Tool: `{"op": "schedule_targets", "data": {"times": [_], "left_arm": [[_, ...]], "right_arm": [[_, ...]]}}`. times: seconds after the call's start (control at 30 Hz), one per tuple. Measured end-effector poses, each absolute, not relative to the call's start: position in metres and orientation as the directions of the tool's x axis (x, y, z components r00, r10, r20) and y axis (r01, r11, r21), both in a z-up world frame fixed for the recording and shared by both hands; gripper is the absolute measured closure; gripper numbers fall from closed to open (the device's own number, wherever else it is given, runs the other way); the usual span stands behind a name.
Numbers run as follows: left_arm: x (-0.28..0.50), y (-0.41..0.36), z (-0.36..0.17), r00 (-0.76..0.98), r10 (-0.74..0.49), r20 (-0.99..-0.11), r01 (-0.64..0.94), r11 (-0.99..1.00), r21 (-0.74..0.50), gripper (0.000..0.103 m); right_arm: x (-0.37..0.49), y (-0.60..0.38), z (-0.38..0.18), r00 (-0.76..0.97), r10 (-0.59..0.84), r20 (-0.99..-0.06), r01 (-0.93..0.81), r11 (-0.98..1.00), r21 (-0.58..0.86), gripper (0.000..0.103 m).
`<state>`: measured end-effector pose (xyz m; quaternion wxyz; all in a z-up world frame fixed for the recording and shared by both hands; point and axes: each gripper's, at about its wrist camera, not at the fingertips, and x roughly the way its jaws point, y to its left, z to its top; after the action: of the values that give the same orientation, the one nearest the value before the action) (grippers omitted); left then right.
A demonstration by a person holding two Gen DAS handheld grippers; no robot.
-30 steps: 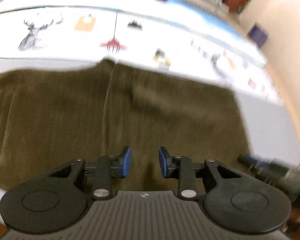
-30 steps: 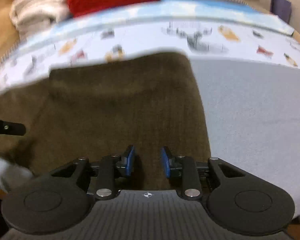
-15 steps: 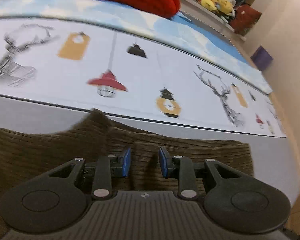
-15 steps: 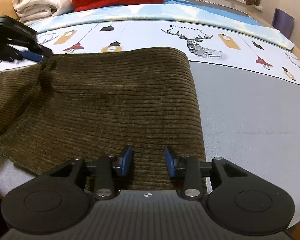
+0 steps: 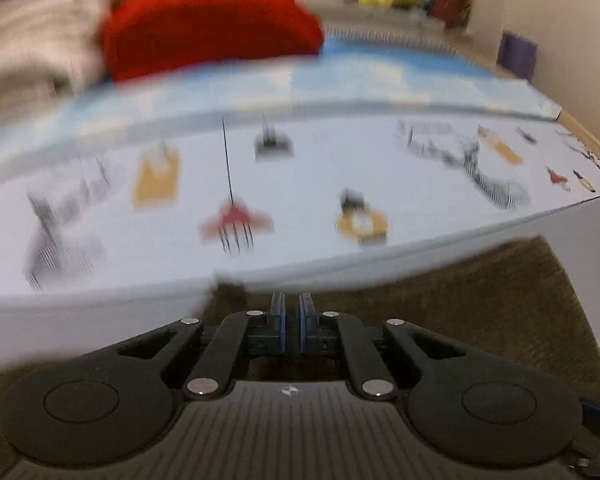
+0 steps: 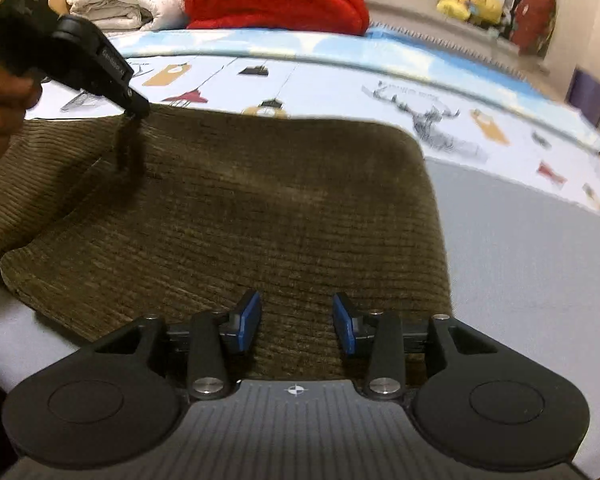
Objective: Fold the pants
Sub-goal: 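Smooth the folded pants with the left tool, then open it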
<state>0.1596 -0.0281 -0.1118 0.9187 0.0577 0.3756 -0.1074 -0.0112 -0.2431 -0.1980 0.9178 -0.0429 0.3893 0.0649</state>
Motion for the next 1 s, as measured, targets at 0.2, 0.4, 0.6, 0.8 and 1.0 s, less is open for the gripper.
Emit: {"op": "schedule_targets", "data": {"times": [0.2, 0.4, 0.6, 0.8, 1.0], "left_arm": [[0.144, -0.026, -0.117, 0.555, -0.377, -0.741, 0.418, 0.897, -0.144, 0.093], [0.146, -0.011, -0.148, 0.421, -0.282, -0.862, 0.345, 0.929, -0.135, 0.085], [0.117, -0.013, -0.168, 0.29, -0.278, -0.916, 0.502, 0.859, -0.102, 0.075], [0.089, 0.014, -0.14, 0.443, -0.291, -0.848, 0.52, 0.854, -0.021, 0.057], [0.055, 0.044, -0.105, 0.593, -0.297, -0.748, 0.483, 0.875, 0.037, 0.03]], "right_arm": [[-0.03, -0.211, -0.174, 0.753, 0.228, -0.617, -0.287, 0.958, 0.003, 0.058], [-0.027, -0.173, -0.192, 0.689, 0.179, -0.703, -0.312, 0.948, -0.065, 0.057], [-0.019, -0.163, -0.2, 0.64, 0.16, -0.751, -0.322, 0.944, -0.073, 0.049], [-0.009, -0.167, -0.159, 0.69, 0.165, -0.704, -0.296, 0.953, -0.067, 0.046], [0.001, -0.194, -0.09, 0.809, 0.185, -0.558, -0.314, 0.938, -0.144, 0.044]]}}
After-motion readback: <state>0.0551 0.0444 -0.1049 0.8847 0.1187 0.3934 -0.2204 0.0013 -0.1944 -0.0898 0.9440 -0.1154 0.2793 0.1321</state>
